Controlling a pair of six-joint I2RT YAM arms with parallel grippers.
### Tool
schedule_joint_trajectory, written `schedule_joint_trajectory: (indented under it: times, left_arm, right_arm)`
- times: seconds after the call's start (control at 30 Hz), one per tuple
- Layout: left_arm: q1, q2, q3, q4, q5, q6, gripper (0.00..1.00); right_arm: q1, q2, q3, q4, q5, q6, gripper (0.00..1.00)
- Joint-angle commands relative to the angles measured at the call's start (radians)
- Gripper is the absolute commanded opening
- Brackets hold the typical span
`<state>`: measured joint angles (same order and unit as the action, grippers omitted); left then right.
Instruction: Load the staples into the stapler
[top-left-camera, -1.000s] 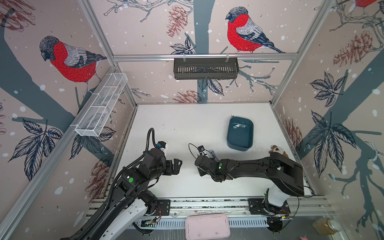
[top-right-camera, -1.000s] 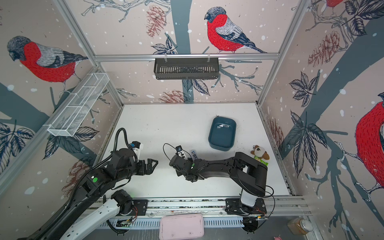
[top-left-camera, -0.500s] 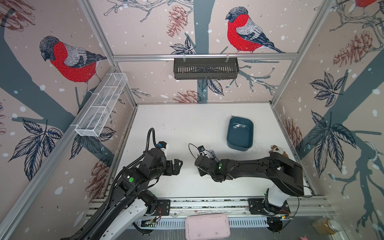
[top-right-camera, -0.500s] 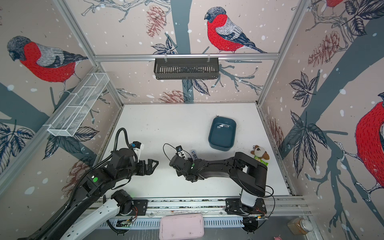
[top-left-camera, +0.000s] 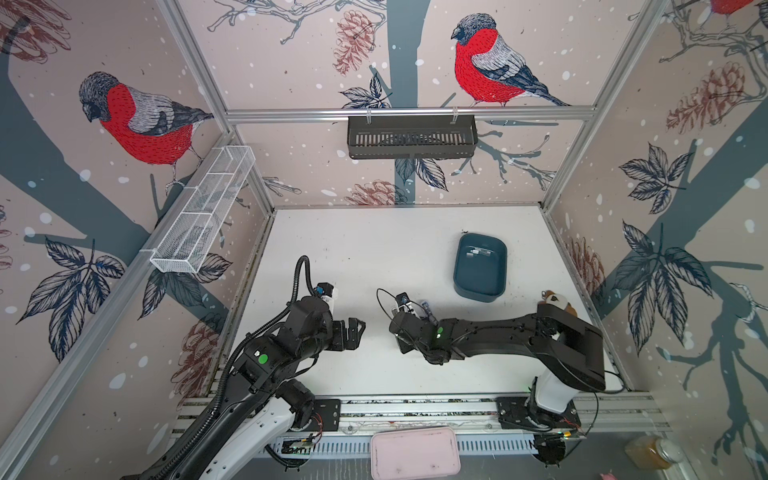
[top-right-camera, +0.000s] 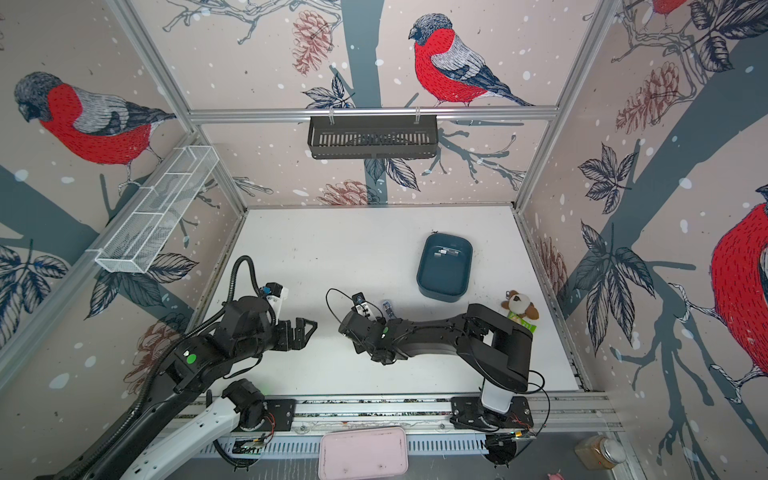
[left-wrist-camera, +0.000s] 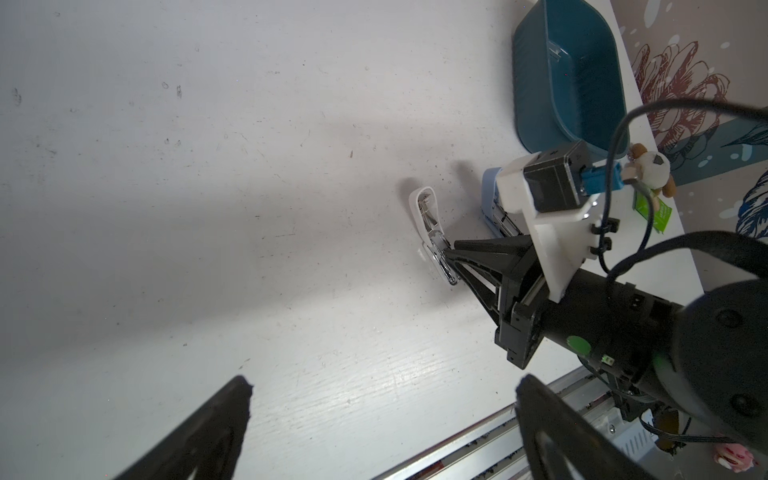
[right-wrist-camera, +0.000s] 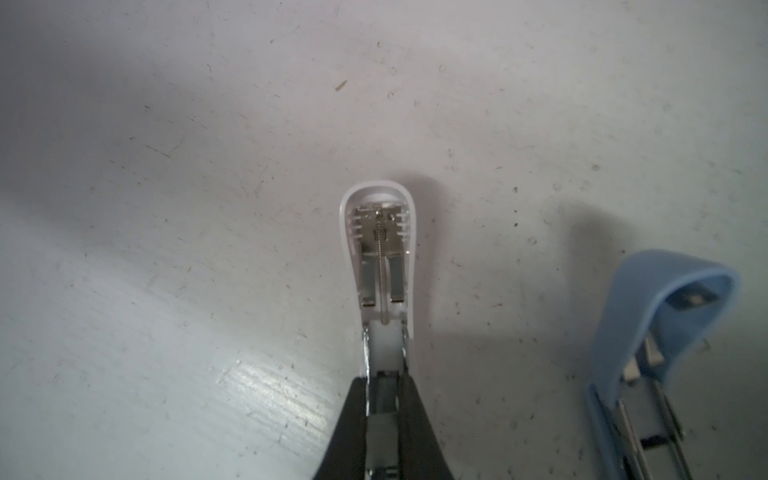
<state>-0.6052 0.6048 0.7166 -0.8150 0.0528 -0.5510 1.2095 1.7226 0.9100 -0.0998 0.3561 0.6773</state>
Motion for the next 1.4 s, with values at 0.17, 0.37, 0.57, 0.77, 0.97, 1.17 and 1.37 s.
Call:
schedule_joint_trajectory:
  times: [0.17,0.37,0.57,0.77,0.97,1.17,1.37]
  left_arm:
    - [0.004,-0.001,-0.001,0.011,0.003,0.006,0.99]
    - [0.007,0.001,-0.001,0.011,0.004,0.006,0.99]
    - [0.006,-0.002,0.0,0.011,0.002,0.006,0.99]
    - [0.006,0.0,-0.002,0.011,0.003,0.006,0.99]
    - [0.005,-0.001,-0.001,0.01,0.001,0.005,0.99]
    - [0.006,0.001,-0.001,0.009,0.002,0.006,0.99]
    - [0.008,0.0,-0.001,0.01,0.003,0.006,0.99]
  right_arm:
    - [0.004,-0.003,-0.002,-0.015,0.023,-0.002,0.14]
    - [0.005,-0.028,0.013,-0.016,0.022,-0.017,0.13]
    - [0.004,-0.026,0.029,-0.038,0.037,-0.04,0.13]
    - [0.001,-0.011,0.029,-0.043,0.037,-0.047,0.13]
    - [0.001,0.0,0.032,-0.042,0.035,-0.053,0.13]
    - [0.001,0.006,0.03,-0.043,0.034,-0.053,0.13]
    - [0.004,0.006,0.024,-0.044,0.033,-0.051,0.13]
